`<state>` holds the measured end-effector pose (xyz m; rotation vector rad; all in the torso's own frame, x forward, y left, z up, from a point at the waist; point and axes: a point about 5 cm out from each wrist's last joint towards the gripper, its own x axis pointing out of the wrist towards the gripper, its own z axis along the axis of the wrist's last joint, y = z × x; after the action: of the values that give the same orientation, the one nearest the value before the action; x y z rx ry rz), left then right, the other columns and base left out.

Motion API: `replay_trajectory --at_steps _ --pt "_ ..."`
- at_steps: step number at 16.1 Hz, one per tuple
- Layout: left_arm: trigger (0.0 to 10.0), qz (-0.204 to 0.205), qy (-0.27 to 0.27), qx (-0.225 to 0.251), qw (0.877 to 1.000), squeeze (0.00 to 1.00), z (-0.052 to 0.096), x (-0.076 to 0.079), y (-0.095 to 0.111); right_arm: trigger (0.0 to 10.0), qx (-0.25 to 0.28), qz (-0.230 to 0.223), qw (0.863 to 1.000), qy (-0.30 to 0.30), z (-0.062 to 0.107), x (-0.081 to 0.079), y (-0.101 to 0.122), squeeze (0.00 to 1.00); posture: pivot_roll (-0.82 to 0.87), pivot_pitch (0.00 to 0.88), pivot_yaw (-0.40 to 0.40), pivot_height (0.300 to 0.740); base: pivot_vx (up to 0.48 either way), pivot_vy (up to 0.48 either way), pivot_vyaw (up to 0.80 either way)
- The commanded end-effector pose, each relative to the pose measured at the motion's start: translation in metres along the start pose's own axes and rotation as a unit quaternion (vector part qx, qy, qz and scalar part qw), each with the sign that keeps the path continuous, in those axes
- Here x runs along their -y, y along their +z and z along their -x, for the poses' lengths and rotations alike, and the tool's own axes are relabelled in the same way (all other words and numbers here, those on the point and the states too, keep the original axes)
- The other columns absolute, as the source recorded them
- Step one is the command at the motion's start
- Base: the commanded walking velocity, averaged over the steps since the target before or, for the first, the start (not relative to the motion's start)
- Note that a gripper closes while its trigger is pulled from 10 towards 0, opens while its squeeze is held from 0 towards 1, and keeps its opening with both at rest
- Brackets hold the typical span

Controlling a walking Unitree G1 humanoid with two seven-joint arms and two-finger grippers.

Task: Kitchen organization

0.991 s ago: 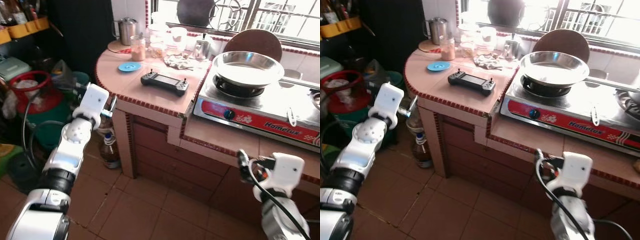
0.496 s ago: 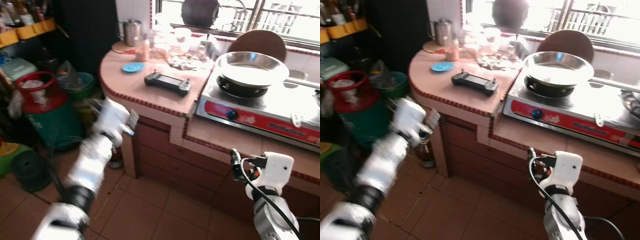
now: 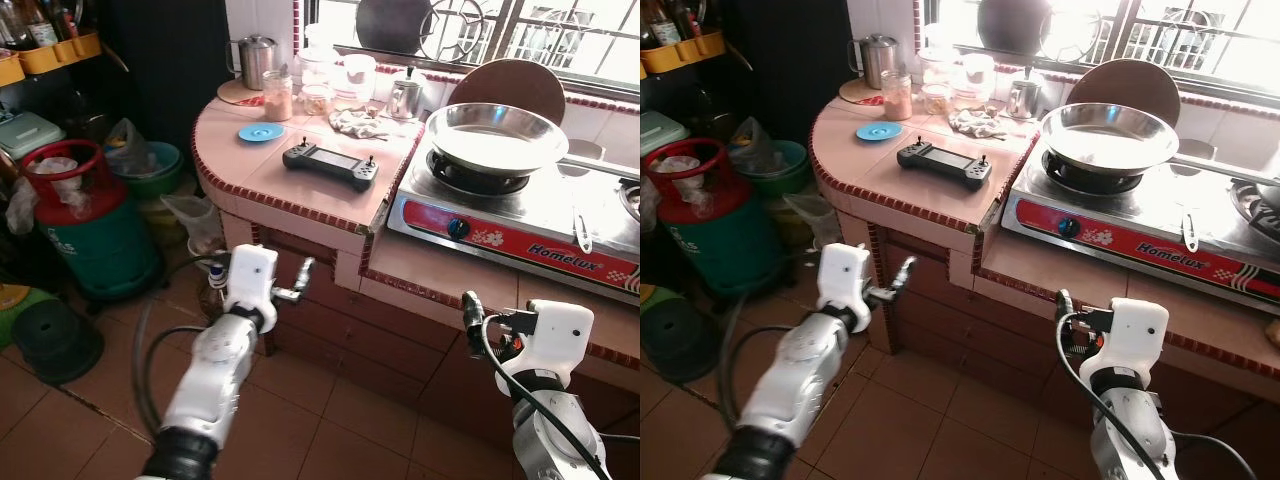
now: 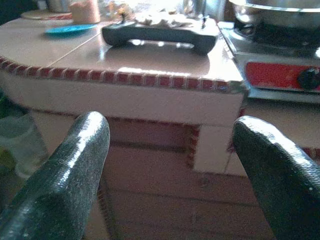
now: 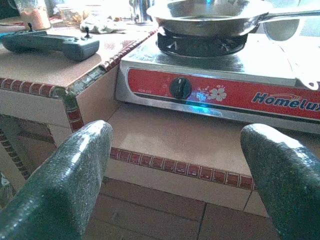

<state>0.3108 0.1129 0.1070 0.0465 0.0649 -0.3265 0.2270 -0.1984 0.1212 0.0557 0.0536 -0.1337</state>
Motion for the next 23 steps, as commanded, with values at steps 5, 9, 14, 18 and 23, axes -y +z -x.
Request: replay_trajectory --at_steps 5,9,14,18,23 --pt "10.0 -0.031 -0.051 -0.037 0.998 0.00 0.032 0.001 -0.012 10.0 -0.005 0.022 1.000 -0.017 0.015 0.013 -0.003 0.00 0.04 0.000 -0.013 0.740 0.000 0.000 0.00" --pt "10.0 -0.024 -0.044 -0.026 0.998 0.00 0.029 -0.002 -0.008 10.0 -0.018 0.011 0.999 -0.032 0.022 0.017 -0.005 0.00 0.03 0.000 -0.018 0.740 0.000 0.000 -0.18" --pt "10.0 -0.016 -0.062 -0.010 0.998 0.00 0.019 0.010 -0.001 10.0 -0.008 0.027 0.999 -0.029 0.011 0.019 0.000 0.00 0.01 0.000 -0.008 0.740 0.000 0.000 -0.76" --pt "10.0 -0.001 -0.084 -0.002 0.996 0.00 0.009 0.016 0.006 10.0 -0.003 0.026 0.999 -0.041 0.011 0.021 0.002 0.00 0.00 0.000 0.009 0.740 0.000 0.000 -0.75" --pt "10.0 0.000 -0.094 -0.001 0.996 0.00 0.007 0.018 0.009 10.0 -0.008 0.019 0.999 -0.041 0.014 0.017 0.000 0.00 0.00 0.000 0.009 0.740 0.000 0.000 -0.75"
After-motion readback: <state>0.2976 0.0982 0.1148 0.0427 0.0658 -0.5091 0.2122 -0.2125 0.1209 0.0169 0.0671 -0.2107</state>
